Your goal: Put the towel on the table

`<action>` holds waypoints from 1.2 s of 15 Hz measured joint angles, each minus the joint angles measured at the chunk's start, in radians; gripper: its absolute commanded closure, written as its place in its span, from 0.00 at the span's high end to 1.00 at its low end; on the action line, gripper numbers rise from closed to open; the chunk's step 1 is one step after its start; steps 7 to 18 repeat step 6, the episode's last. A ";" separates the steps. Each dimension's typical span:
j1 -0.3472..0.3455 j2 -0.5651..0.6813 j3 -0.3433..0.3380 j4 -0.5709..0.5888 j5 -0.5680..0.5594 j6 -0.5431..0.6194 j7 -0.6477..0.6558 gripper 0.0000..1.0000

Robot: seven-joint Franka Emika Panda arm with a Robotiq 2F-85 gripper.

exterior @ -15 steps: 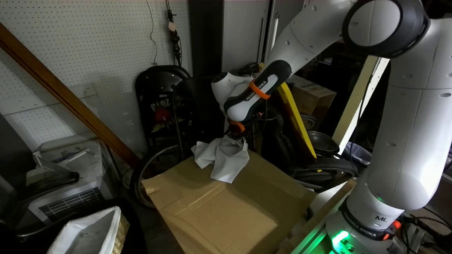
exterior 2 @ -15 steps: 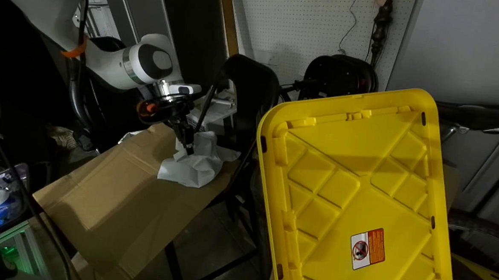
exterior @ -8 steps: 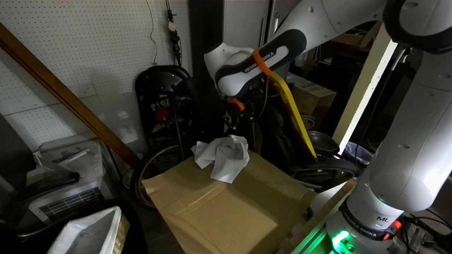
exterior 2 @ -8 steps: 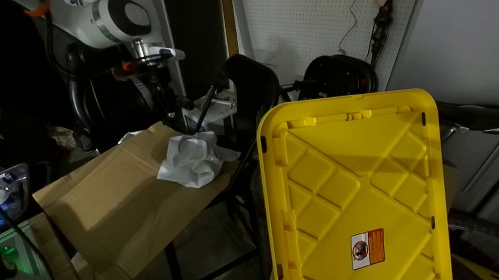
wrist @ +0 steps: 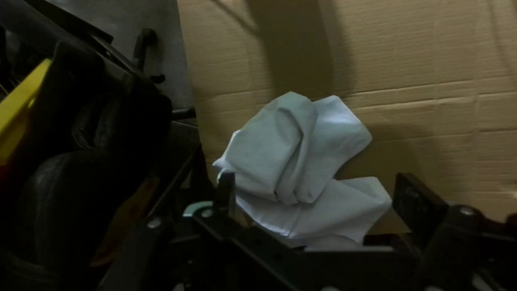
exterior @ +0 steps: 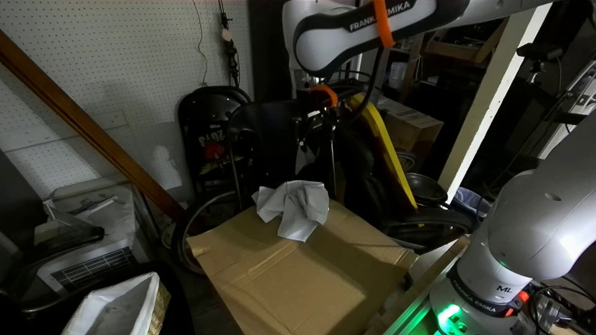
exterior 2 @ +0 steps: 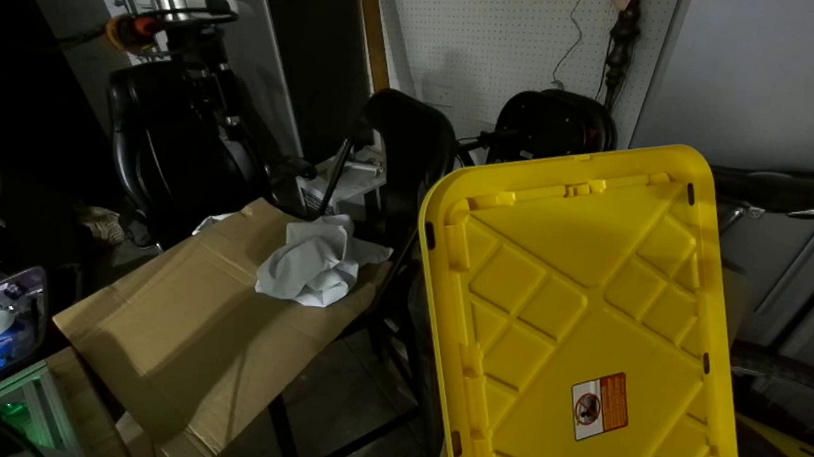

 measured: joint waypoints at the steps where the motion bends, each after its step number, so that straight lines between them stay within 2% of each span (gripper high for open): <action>1: -0.002 -0.031 -0.005 -0.003 0.025 0.000 -0.058 1.00; 4: -0.007 -0.101 -0.033 -0.023 0.095 0.000 -0.219 1.00; 6: -0.010 -0.118 -0.042 -0.035 0.107 0.001 -0.253 1.00; 18: -0.010 -0.118 -0.042 -0.035 0.107 0.001 -0.253 1.00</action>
